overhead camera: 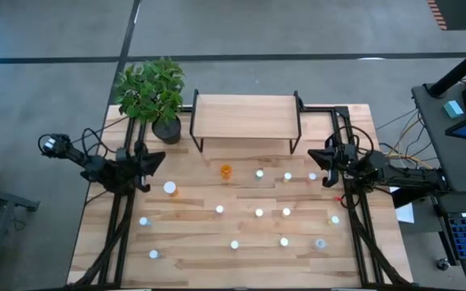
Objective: Pick and place medicine bottles onto shelf by color
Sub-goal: Put the pink pill bottle on the shelf
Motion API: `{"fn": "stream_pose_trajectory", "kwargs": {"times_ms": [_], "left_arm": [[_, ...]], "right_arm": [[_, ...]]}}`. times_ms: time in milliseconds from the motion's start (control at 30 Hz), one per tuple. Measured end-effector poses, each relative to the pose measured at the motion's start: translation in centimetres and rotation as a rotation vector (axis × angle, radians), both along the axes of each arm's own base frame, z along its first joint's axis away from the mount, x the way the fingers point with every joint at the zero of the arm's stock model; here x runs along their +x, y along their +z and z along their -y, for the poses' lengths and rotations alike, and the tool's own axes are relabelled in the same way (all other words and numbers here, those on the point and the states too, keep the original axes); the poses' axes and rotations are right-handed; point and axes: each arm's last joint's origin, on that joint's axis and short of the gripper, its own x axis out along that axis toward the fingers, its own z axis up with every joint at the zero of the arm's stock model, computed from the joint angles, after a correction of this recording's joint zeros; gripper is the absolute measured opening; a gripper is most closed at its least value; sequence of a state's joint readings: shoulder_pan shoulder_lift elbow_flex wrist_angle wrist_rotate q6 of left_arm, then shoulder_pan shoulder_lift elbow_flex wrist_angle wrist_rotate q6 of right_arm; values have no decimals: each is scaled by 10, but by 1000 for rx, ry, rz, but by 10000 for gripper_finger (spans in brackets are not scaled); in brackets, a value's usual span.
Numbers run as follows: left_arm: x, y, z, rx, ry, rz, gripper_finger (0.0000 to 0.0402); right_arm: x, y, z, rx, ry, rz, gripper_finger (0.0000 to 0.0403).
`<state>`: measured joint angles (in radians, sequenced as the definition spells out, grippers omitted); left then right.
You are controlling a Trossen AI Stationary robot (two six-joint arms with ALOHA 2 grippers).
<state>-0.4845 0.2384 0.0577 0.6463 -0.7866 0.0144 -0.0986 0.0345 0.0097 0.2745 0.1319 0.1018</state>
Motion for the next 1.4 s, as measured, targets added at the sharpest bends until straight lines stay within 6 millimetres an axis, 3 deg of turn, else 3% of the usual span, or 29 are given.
{"fn": "stream_pose_trajectory", "kwargs": {"times_ms": [533,933,1400], "left_arm": [[35,60,21,143,-61,-77,15],[95,93,53,281,-91,-343,15],[165,103,89,403,-107,-564,15]], "right_arm": [[0,0,0,-9,-2,-2,9],[0,0,0,-8,-2,-2,9],[0,0,0,-8,-2,-1,9]]}}
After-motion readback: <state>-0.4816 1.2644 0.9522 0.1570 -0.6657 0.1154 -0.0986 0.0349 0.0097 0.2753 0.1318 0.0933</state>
